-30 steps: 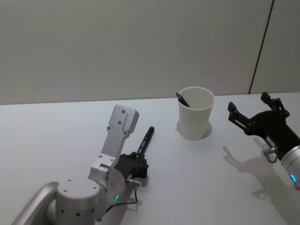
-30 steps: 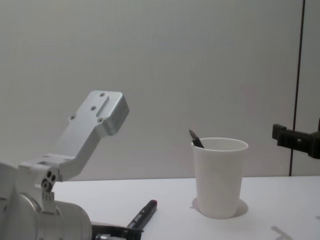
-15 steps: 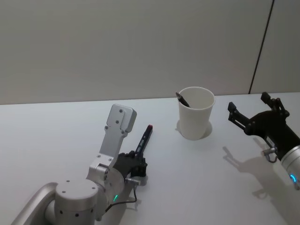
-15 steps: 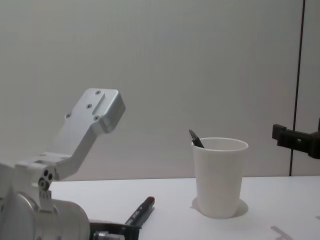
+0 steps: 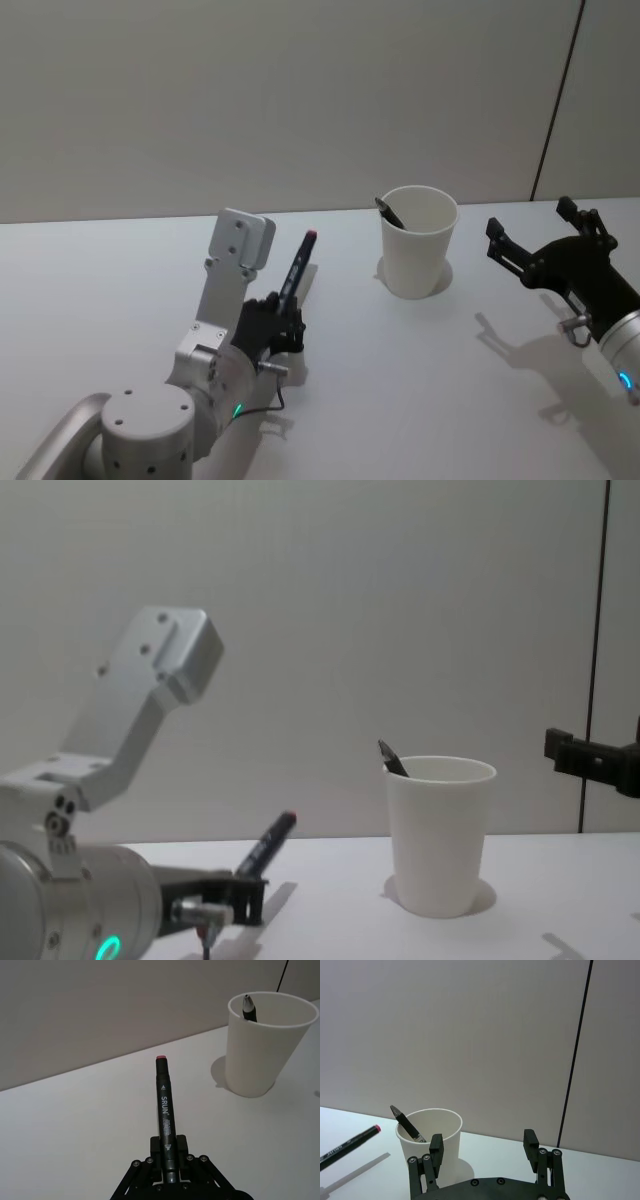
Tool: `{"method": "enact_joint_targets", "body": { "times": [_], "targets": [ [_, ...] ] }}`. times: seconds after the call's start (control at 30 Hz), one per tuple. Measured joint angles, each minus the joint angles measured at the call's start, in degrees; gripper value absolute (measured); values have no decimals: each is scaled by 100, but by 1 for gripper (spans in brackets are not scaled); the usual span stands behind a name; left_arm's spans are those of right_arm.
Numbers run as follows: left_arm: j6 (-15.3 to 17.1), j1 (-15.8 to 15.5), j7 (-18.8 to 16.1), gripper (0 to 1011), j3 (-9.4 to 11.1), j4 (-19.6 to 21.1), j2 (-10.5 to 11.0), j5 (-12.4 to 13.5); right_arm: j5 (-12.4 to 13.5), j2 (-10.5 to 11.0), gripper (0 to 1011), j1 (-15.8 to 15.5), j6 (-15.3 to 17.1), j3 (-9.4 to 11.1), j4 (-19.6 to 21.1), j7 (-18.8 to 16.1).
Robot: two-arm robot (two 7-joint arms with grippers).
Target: Place the pen into the pen holder.
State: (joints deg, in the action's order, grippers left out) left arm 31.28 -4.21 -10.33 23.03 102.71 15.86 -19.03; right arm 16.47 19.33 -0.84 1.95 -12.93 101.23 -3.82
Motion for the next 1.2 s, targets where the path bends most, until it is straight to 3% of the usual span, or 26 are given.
{"method": "enact_joint_targets", "body": {
  "times": [0.7, 1.0, 1.2],
  "targets": [
    [-1752, 189, 117, 178, -247, 174, 254, 254, 0, 0, 1001, 0, 0, 0, 0, 0],
    [-2623, 184, 603, 178, -356, 145, 357, 304, 0, 0, 1001, 0, 0, 0, 0, 0],
    [-2978, 145, 984, 179, -385, 90, 384, 297, 0, 0, 1001, 0, 0, 0, 0, 0]
  ]
}}
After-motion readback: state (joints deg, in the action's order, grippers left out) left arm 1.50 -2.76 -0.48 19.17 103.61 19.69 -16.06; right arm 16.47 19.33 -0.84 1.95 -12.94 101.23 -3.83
